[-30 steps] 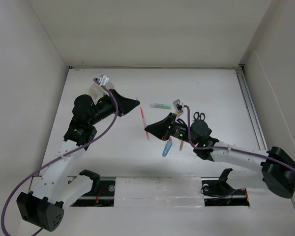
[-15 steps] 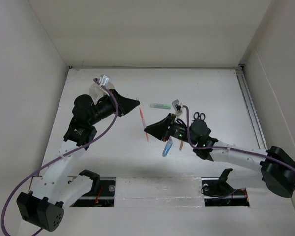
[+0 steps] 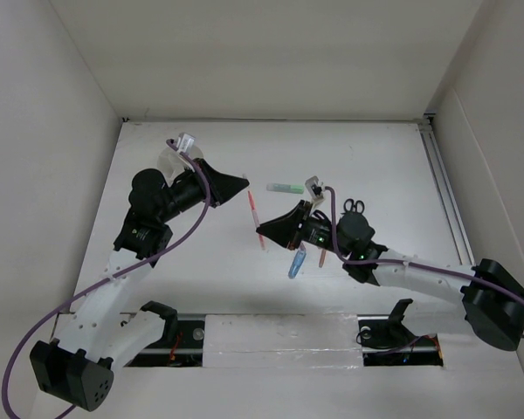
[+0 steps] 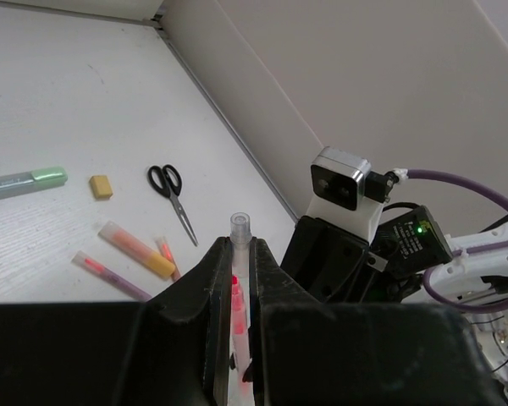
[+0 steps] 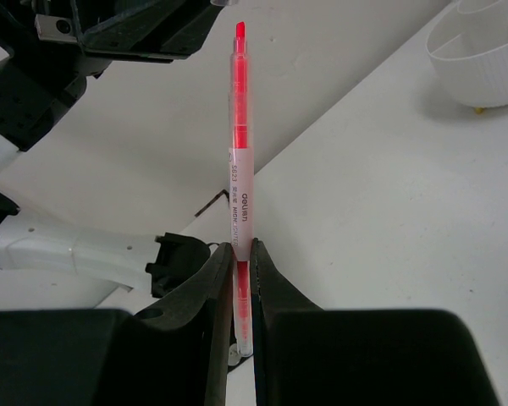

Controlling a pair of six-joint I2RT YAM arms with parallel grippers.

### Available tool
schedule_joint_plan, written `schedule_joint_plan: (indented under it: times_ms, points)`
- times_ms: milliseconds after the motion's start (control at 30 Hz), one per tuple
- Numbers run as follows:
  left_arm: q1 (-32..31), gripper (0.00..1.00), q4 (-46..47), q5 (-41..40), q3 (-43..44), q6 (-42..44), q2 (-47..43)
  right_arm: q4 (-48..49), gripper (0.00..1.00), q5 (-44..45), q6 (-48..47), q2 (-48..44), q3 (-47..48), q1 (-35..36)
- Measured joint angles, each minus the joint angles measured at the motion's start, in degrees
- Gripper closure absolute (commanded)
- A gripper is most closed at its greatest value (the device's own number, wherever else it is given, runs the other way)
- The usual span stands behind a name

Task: Sort the stationery into containers
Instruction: Close the pen cap on the pen.

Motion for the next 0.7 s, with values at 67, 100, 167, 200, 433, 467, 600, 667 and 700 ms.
schedule_joint_plan:
  times_ms: [67,100,167,200,433,467,600,667,700]
  points:
    - [0.0,1.0,0.17,0.07,-0.48,-0.02,0.0,-0.02,1.0,-0.02,0.0,-0.04,0.07,-0.28]
    - [0.0,1.0,0.11,0.11,-0.63,-0.02,0.02,-0.04,1.0,-0.02,0.02,-0.04,0.11,-0.37]
    - [0.0,1.0,0.15,0.13,-0.81,-0.02,0.02,-0.07,1.0,0.0,0.0,-0.04,0.35,-0.39]
    - [0.0,1.0,0.17,0.15,-0.83,-0.02,0.02,-0.07,1.0,-0.04,0.0,-0.04,0.46,-0.39]
    - [0.0,1.0,0.22,0.17,-0.83,-0.02,0.0,-0.13,1.0,-0.24,0.02,-0.04,1.14,-0.39]
    - [0.0,1.0,0.22,0.17,-0.83,-0.02,0.0,-0.13,1.0,-0.26,0.02,-0.04,1.14,-0.39]
    - [0.0,1.0,0.26,0.59,-0.83,-0.02,0.0,-0.15,1.0,-0.26,0.02,-0.04,1.16,-0.39]
    - [0.0,1.0,0.31,0.74,-0.83,-0.02,0.02,-0.13,1.0,-0.26,0.02,-0.04,1.18,-0.39]
    - [0.0,1.0,0.39,0.81,-0.83,-0.02,0.02,-0.13,1.0,-0.26,0.02,-0.04,1.2,-0.39]
